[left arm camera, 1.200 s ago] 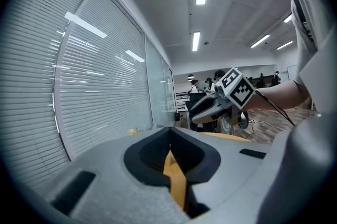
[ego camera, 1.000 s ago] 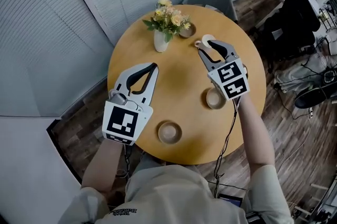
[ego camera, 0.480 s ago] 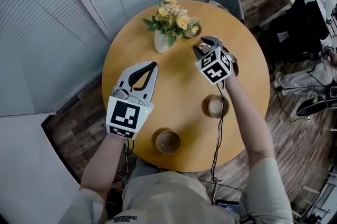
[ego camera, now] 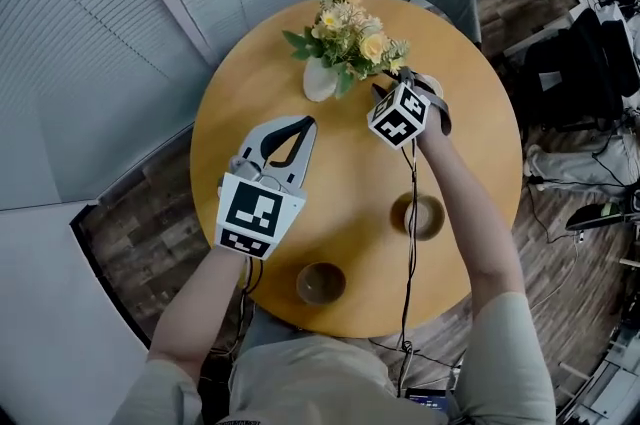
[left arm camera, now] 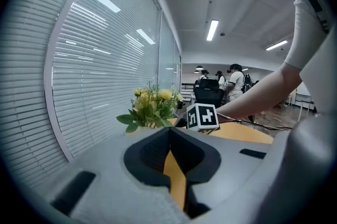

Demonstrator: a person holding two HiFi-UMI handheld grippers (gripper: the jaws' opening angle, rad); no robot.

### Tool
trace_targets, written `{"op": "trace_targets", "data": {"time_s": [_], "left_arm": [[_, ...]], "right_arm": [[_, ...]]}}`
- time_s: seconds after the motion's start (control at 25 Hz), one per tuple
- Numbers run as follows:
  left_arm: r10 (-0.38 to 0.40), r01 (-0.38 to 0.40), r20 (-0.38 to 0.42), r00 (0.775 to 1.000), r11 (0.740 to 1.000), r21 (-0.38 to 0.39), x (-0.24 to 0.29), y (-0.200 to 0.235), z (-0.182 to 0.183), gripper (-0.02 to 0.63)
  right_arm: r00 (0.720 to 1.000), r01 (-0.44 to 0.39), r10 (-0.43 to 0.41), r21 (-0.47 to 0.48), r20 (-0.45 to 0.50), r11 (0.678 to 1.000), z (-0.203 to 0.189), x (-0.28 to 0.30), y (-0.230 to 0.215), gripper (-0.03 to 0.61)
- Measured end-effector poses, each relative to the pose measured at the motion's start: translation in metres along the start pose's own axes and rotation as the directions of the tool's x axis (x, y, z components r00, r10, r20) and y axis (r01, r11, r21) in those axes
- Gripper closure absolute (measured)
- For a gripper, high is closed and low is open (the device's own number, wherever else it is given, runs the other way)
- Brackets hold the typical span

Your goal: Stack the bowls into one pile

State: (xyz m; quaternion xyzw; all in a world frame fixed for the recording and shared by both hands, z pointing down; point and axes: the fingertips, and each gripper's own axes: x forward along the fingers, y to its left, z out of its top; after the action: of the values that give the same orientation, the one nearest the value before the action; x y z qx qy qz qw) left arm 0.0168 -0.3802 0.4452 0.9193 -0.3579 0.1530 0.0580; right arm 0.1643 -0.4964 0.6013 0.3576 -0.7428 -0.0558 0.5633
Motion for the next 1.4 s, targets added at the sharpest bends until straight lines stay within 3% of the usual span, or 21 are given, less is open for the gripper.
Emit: {"op": "trace_targets", "data": {"time_s": [0.32, 0.64, 0.84, 0.96, 1.12, 1.4], "left_arm": [[-0.016, 0.017, -0.031, 0.999, 1.0, 0.021, 0.0, -0.002, -0.02, 0.594], [-0.008, 0.007, -0.055, 0.998, 1.0, -0.023, -0.005, 0.004, -0.041, 0.594], [0.003, -0.006, -0.073, 0.997, 1.0, -0.031, -0.012, 0.014, -0.051, 0.594], [0.009, -0.011, -0.074, 0.997, 1.0, -0.026, -0.015, 0.017, -0.051, 0.594], [0.011, -0.012, -0.071, 0.997, 1.0, -0.021, -0.019, 0.015, -0.049, 0.594], [0.021, -0.021, -0.075, 0.997, 1.0, 0.0, -0.026, 0.011, -0.045, 0.594]], "right_arm": [[0.996, -0.003, 0.0, -0.033, -0.094, 0.999, -0.012, 0.047, 0.005, 0.431], [0.988, 0.052, -0.063, -0.085, -0.139, 0.995, -0.022, 0.077, -0.002, 0.433], [0.978, 0.068, -0.089, -0.114, -0.189, 0.991, -0.024, 0.084, 0.001, 0.5], [0.977, 0.082, -0.105, -0.128, -0.187, 0.988, -0.02, 0.084, 0.0, 0.532], [0.984, 0.061, -0.077, -0.102, -0.161, 0.993, -0.012, 0.08, 0.005, 0.537], [0.988, 0.107, -0.114, -0.074, -0.107, 0.992, 0.002, 0.046, -0.003, 0.543]]}}
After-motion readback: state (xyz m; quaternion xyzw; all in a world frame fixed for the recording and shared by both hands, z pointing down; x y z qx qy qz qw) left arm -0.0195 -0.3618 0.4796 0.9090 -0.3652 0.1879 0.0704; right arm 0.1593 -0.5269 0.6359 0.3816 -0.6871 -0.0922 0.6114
